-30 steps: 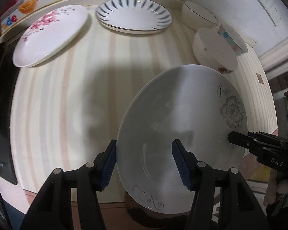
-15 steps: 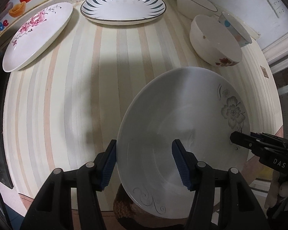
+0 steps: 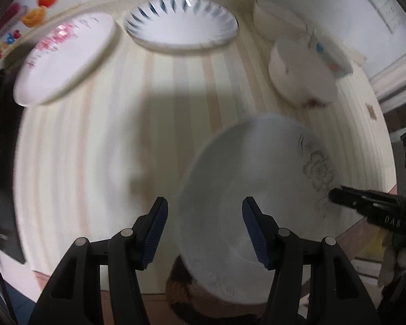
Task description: Organize plates and bowls
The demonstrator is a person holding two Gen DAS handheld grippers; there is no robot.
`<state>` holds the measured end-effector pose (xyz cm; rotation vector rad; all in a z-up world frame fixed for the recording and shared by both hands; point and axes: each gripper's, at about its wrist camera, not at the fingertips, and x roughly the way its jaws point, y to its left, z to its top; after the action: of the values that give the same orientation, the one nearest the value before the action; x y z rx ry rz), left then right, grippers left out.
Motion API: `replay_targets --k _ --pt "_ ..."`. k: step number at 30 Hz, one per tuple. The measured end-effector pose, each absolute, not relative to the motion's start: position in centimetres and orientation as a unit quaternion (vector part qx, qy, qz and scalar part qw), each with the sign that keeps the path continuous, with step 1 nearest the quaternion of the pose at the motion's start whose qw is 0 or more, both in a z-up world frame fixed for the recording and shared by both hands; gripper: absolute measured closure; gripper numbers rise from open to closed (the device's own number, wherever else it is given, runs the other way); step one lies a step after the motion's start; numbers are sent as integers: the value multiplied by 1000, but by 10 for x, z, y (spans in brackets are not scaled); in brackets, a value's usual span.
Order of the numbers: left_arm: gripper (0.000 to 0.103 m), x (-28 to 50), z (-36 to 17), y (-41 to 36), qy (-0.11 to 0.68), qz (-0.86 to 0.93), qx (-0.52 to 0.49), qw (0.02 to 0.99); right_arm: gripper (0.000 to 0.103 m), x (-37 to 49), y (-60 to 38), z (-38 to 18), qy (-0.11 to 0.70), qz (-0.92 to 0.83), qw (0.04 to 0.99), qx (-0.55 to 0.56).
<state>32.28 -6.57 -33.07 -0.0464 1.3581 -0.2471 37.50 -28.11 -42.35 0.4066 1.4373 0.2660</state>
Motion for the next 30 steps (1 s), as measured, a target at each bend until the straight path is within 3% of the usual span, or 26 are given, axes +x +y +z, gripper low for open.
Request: replay_targets --k 5,9,12,21,30 --pt "48 344 -288 -16 572 -47 -51 817 72 396 -291 -362 627 108 764 105" --pt "48 380 -299 33 568 24 -96 817 55 445 -247 -307 574 179 794 89" --pt "48 403 -317 71 572 72 -138 805 53 499 -184 -294 546 249 796 81" --pt "48 445 -355 128 577 145 -201 778 54 667 -5 -352 549 327 769 17" --pt "49 464 -381 138 577 157 -222 770 77 728 47 -418 589 332 737 -12"
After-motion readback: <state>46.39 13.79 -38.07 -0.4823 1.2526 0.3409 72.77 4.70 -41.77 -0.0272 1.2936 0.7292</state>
